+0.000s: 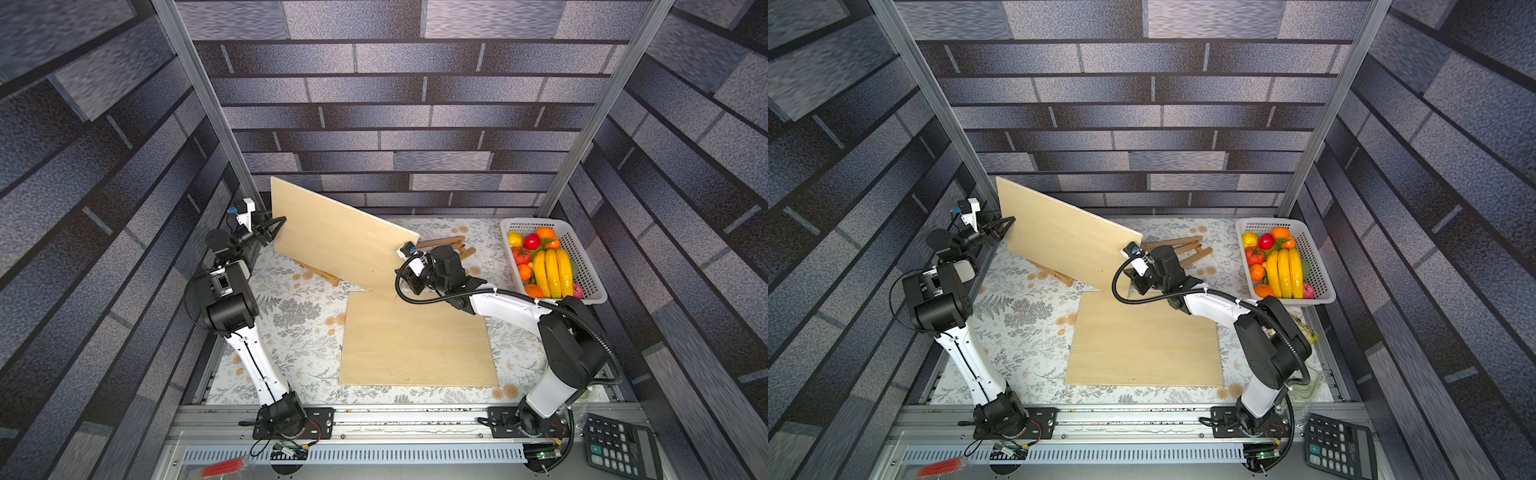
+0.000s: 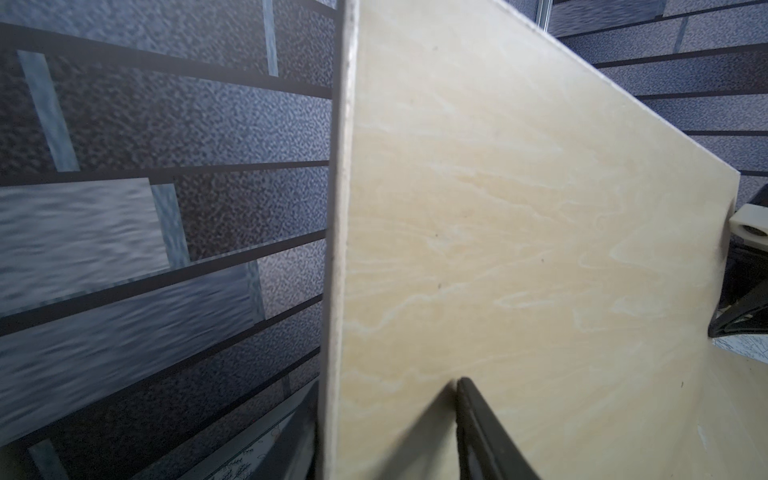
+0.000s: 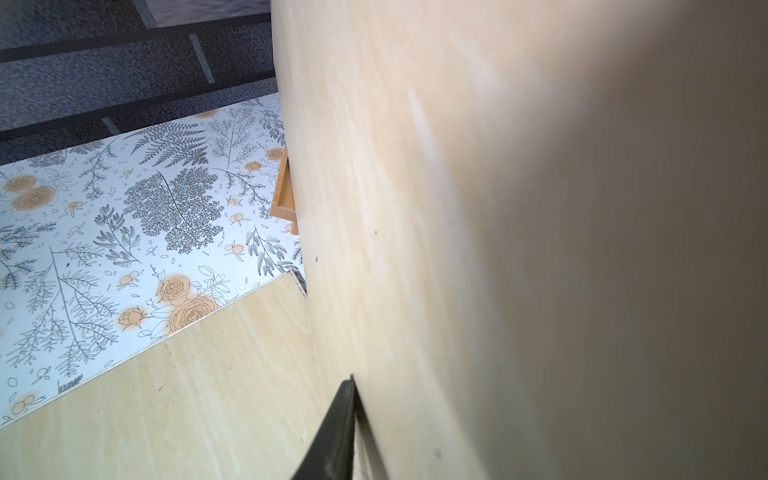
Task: Assemble the easel
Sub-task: Place the drawing board on the easel.
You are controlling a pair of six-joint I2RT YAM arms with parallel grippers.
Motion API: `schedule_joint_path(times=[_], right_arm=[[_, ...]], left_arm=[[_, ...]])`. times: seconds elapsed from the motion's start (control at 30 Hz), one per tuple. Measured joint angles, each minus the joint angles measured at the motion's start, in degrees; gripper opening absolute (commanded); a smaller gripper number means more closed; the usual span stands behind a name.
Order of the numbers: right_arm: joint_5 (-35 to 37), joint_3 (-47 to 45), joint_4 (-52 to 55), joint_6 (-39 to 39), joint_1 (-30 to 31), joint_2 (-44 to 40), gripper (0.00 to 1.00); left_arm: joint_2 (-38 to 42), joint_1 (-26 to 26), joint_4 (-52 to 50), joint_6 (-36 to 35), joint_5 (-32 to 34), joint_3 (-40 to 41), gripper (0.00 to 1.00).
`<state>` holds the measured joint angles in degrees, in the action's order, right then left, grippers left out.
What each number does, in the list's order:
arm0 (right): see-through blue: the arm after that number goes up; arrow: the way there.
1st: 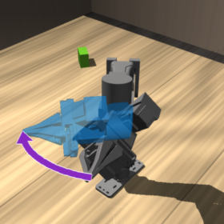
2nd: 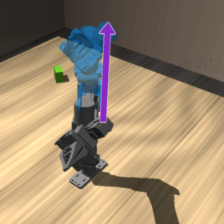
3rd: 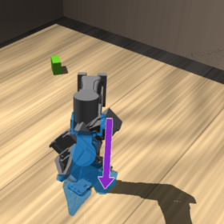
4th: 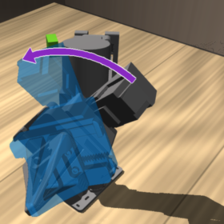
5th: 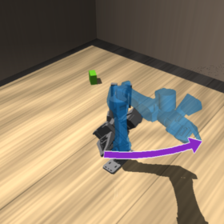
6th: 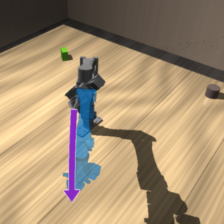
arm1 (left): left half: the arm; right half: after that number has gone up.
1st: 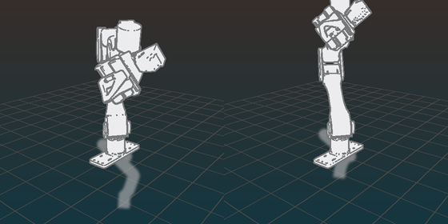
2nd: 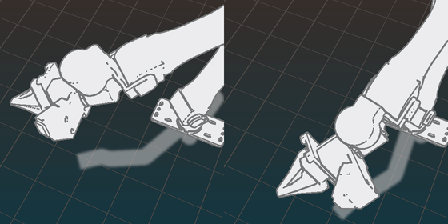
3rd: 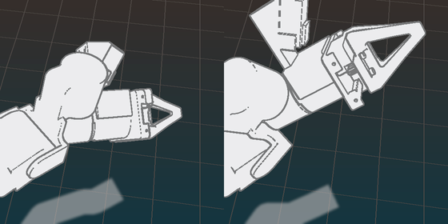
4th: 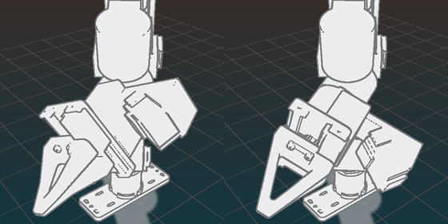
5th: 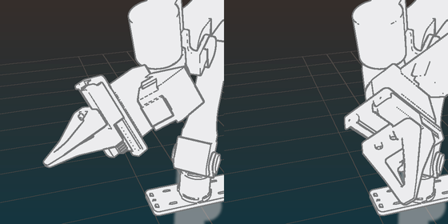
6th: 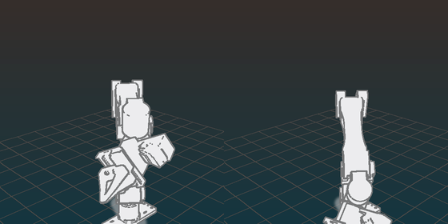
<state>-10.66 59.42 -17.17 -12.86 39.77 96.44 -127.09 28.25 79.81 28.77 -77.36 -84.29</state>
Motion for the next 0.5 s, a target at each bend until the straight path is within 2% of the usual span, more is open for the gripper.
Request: schedule_joint_path(times=[0.07,0.2,0.27,0.33,0.43,0.47,0.5], right_arm=[[0.4,0.4,0.4,0.0,0.5,0.0,0.0],[1.0,1.8,2.0,-0.1,1.6,-0.1,0.0],[1.2,2.5,2.8,-0.1,2.0,-0.1,0.0],[1.2,3.1,3.3,-0.2,2.3,-0.1,0.0],[1.1,3.6,3.3,-0.3,2.6,-0.1,0.0],[0.9,3.7,3.3,-0.3,2.6,-0.1,0.0],[0.0,3.9,3.0,-1.2,3.0,-0.1,0.0]], left_arm=[[-1.4,0.0,0.0,0.6,-0.2,-1.7,0.07],[-4.0,0.0,0.3,2.3,-0.3,-4.9,0.08],[-5.5,-0.1,0.4,3.3,-0.2,-6.6,0.14],[-6.4,-0.2,0.6,3.9,0.2,-7.3,0.16],[-7.0,-0.2,0.8,4.5,1.0,-7.4,0.28],[-7.1,-0.2,0.8,4.8,1.8,-7.5,0.55],[-7.1,-0.2,0.2,5.2,3.9,-7.5,0.99]])
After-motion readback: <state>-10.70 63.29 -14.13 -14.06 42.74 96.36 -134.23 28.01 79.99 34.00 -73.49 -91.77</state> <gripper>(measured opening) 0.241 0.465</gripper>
